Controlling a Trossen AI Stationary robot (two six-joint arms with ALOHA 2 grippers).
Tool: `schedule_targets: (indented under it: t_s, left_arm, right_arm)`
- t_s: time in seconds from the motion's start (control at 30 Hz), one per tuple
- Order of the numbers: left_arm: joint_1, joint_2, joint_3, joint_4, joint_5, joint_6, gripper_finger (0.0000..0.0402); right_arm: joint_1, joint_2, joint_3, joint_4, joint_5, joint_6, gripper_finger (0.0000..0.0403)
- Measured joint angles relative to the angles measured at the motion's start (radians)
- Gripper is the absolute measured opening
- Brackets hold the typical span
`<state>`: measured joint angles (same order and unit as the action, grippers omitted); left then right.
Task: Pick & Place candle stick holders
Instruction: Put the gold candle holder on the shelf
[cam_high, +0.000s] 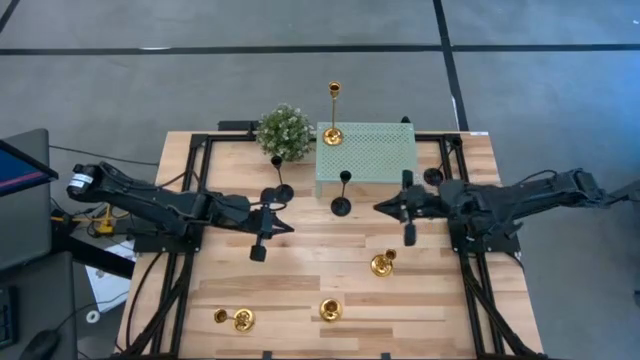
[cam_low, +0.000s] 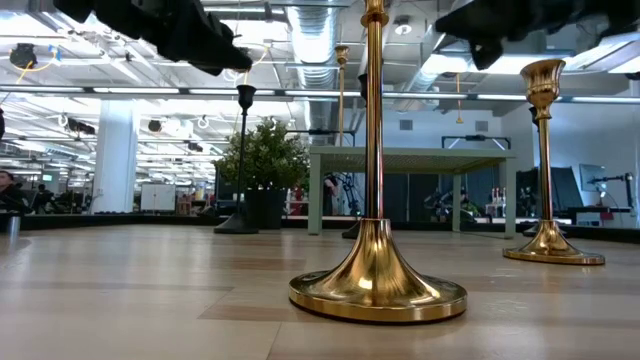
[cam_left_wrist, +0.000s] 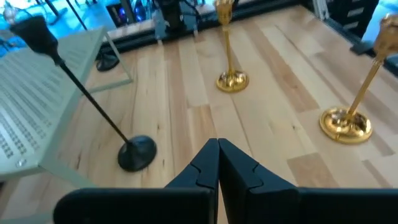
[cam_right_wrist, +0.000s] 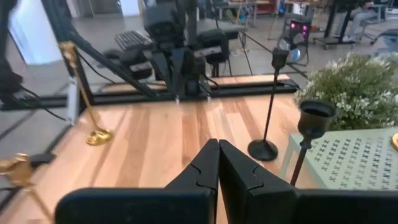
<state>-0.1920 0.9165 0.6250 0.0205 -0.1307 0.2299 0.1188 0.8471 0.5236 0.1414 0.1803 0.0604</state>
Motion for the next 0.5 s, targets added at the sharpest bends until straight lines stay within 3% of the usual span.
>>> schedule_targets:
  t_s: [0.1, 0.23, 0.5]
  left_arm:
    - [0.003, 0.0, 0.0, -0.009, -0.008, 0.013, 0.0006]
    - [0.003, 0.0, 0.0, -0.043, -0.107, 0.034, 0.0004]
    - [0.003, 0.0, -0.02, -0.03, -0.153, 0.033, 0.0004]
  right_arm:
    - [-0.027, 0.086, 0.0, 0.071, -0.002, -0.027, 0.0]
    - [-0.057, 0.144, 0.0, 0.129, -0.002, -0.044, 0.0]
    - [-0.123, 0.163, 0.0, 0.072, -0.002, -0.044, 0.0]
